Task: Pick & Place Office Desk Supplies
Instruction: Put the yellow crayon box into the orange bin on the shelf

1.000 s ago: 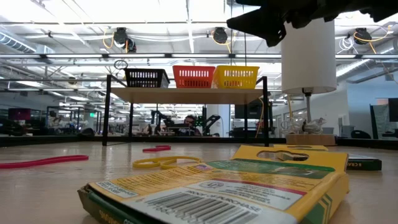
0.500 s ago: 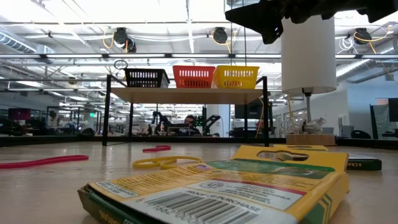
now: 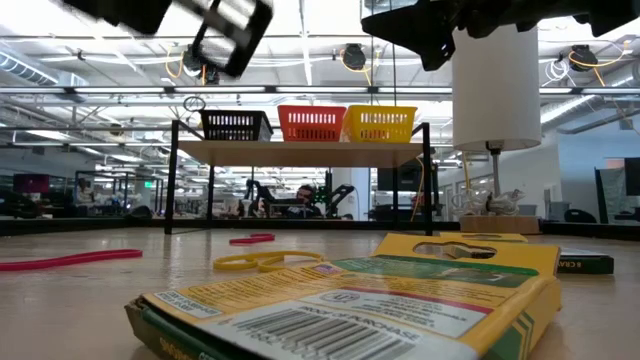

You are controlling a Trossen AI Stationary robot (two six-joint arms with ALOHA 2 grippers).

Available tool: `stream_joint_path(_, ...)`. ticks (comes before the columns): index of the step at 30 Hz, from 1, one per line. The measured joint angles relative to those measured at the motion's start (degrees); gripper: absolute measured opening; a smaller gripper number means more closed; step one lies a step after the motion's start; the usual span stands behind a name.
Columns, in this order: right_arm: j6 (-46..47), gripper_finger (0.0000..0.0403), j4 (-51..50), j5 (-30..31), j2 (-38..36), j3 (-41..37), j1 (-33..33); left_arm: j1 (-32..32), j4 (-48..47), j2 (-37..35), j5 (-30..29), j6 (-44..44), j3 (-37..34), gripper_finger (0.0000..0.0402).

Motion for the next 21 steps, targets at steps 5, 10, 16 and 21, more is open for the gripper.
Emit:
stream_joint_path(5, -0.6, 0.0262, 0.3, 0.0, 0.0, 0.0, -0.4, 0.0, -3.3, 0.0, -1.4, 1.3, 0.0, 0.0)
stream_joint_path(10, -0.6, 0.0262, 0.3, 0.0, 0.0, 0.0, -0.5, 0.0, -3.1, 0.0, -1.6, 2.2, 0.0, 0.0)
stream_joint_path(16, -0.6, 0.0262, -0.1, 0.0, 0.0, 0.0, -0.5, 0.0, -2.9, 0.0, 4.9, 6.9, 0.0, 0.0)
stream_joint_path(21, -0.1, 0.0262, -0.1, 0.0, 0.0, 0.0, -0.5, -0.1, 0.8, 0.0, 15.6, 12.1, 0.0, 0.0)
